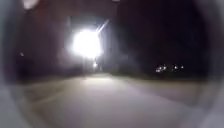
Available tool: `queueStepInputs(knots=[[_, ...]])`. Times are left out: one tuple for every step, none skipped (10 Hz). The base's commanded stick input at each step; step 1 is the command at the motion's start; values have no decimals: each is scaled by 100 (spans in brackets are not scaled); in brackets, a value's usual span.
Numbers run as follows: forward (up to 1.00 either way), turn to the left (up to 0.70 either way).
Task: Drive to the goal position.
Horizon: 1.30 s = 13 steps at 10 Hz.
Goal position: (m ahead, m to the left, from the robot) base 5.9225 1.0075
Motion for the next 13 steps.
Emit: queueStepInputs(knots=[[100, 6], [100, 0], [100, 0], [100, 0], [100, 0], [100, 0], [100, 0], [100, 0], [100, 0], [100, 0], [100, 1], [100, 5], [100, 40]])
